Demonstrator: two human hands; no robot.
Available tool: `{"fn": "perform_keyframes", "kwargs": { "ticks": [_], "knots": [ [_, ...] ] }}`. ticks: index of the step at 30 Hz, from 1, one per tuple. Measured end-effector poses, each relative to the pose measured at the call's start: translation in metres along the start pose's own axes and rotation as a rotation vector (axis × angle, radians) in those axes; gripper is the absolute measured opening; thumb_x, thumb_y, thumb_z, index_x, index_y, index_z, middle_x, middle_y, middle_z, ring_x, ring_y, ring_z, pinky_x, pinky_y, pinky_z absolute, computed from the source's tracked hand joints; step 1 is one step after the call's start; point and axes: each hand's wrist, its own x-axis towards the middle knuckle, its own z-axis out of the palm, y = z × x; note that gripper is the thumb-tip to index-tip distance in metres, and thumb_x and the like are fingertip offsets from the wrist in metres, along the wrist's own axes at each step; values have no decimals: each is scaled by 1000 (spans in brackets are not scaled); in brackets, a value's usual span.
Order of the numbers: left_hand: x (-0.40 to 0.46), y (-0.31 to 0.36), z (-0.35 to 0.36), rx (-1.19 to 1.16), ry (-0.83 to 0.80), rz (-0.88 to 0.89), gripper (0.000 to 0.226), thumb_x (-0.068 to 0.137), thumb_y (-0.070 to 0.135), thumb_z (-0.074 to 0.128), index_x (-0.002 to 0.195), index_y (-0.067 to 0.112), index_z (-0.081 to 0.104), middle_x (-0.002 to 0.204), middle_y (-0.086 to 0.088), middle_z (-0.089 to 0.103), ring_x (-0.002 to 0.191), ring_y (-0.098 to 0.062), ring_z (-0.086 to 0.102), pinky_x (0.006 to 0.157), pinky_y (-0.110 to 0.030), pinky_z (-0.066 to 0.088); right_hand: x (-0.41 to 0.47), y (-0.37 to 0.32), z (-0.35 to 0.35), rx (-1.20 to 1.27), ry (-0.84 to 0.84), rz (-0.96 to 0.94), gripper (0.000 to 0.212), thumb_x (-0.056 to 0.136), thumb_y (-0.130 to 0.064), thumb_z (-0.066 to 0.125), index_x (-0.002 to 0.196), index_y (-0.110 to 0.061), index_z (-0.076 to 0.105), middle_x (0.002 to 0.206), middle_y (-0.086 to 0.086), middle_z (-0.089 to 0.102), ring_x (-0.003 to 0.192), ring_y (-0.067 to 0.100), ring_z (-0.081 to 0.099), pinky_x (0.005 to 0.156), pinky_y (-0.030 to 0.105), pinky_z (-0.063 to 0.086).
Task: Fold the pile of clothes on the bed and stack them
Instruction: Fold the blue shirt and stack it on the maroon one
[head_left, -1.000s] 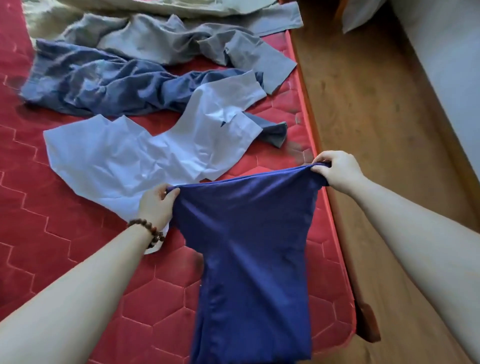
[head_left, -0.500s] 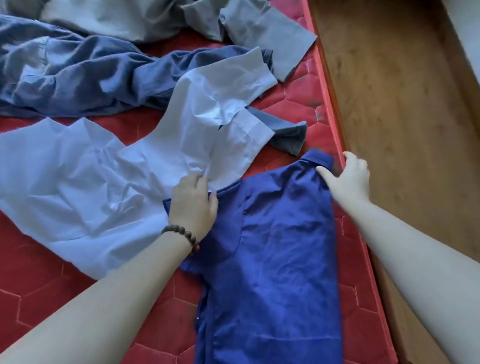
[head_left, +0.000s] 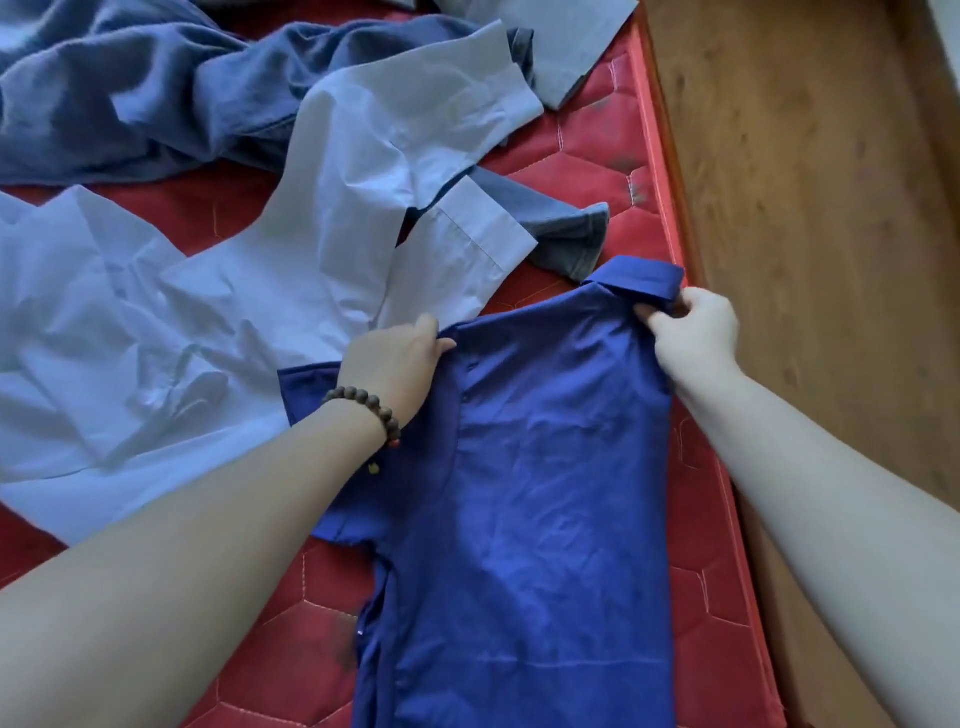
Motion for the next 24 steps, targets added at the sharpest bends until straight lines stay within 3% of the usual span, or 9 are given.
{"fn": "perform_keyframes", "kwargs": {
  "ticks": [2, 4, 7, 9, 11, 13, 17, 24],
  "knots": [
    [6, 2, -6, 23, 105, -18, 27, 98, 34, 50, 87, 9, 49, 86, -17, 61, 79, -38, 58, 60, -40, 36, 5, -2, -3, -13, 2, -15, 15, 84, -25, 69, 84, -12, 61, 85, 9, 63, 82, 26, 56, 67, 33, 36],
    [4, 7, -8, 49, 243, -44, 25, 92, 29, 54, 94, 5, 57, 99, -20, 57, 91, -38, 53, 76, -46, 37, -2, -2, 0, -18, 17, -29, 34, 83, -32, 70, 104, -7, 60, 108, 13, 61, 102, 28, 56, 85, 34, 41],
    [-20, 34, -4, -55, 347, 59, 24, 88, 24, 48, 97, 4, 59, 110, -21, 56, 100, -39, 52, 86, -47, 36, -43, -2, 13, -120, 199, -298, 46, 87, -36, 60, 119, -3, 55, 121, 18, 52, 114, 33, 48, 99, 35, 34],
    [-48, 61, 13, -91, 308, 193, 25, 84, 16, 51, 100, 1, 63, 115, -23, 58, 105, -40, 55, 89, -47, 39, -82, 4, 34, -216, 217, -528, 41, 88, -28, 56, 120, -1, 56, 124, 21, 53, 117, 36, 47, 101, 42, 35],
    [-78, 78, 38, -85, 156, 270, 38, 85, 15, 47, 116, -3, 63, 129, -24, 56, 120, -39, 52, 100, -47, 41, -116, 19, 63, -303, 125, -673, 40, 88, -18, 58, 124, -2, 57, 131, 21, 53, 125, 34, 43, 106, 46, 33],
    [-97, 76, 61, -9, 21, 279, 52, 91, 24, 40, 135, -2, 51, 145, -20, 45, 137, -33, 40, 112, -45, 32, -138, 39, 82, -428, 23, -750, 44, 90, -15, 55, 133, -5, 52, 142, 18, 47, 135, 29, 38, 111, 48, 29],
    [-104, 48, 73, 54, -39, 277, 70, 94, 50, 33, 152, 9, 26, 159, -9, 22, 148, -23, 17, 119, -46, 15, -141, 72, 73, -558, -85, -709, 57, 96, -37, 41, 147, -11, 39, 155, 12, 31, 145, 26, 27, 116, 53, 21],
    [-104, 23, 63, 78, -27, 11, 70, 96, 48, 21, 153, 7, 17, 160, -11, 16, 148, -27, 12, 119, -48, 4, -158, 119, 34, -654, -80, -546, 66, 98, -48, 26, 152, -10, 23, 160, 6, 17, 148, 20, 13, 118, 56, 6]
  ]
}}
